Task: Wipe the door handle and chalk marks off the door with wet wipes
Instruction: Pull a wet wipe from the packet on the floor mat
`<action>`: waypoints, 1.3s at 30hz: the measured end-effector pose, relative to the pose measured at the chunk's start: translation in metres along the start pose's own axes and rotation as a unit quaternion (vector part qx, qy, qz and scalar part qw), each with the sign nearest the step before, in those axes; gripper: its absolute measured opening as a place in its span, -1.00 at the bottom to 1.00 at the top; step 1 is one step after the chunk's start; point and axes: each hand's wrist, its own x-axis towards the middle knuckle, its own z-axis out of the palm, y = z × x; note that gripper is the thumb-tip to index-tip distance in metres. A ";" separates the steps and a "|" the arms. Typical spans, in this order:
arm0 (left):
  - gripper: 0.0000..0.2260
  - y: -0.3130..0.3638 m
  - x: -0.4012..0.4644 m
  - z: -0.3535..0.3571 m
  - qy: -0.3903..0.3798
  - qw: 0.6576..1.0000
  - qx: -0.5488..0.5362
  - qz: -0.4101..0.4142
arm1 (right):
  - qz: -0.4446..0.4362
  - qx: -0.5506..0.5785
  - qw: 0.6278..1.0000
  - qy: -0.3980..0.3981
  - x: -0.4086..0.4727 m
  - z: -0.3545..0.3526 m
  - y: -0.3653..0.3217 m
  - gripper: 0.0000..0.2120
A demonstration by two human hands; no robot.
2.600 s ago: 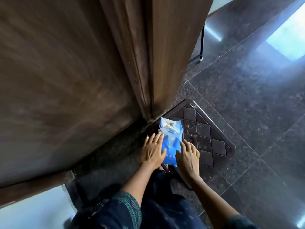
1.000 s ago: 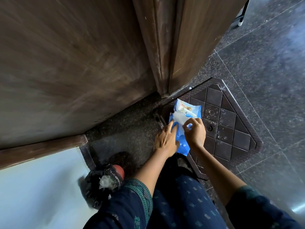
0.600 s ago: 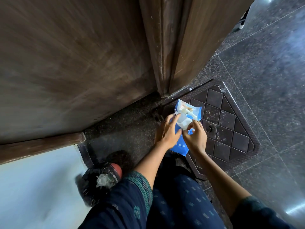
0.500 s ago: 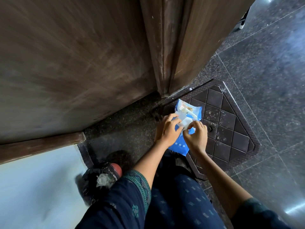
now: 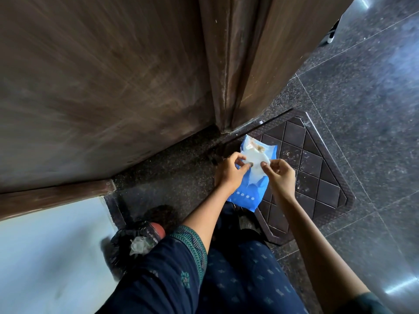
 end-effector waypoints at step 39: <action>-0.76 0.059 -0.076 -0.095 -0.146 0.899 -0.385 -0.149 | -0.147 0.012 0.988 -0.043 -0.083 0.021 -0.097 -0.65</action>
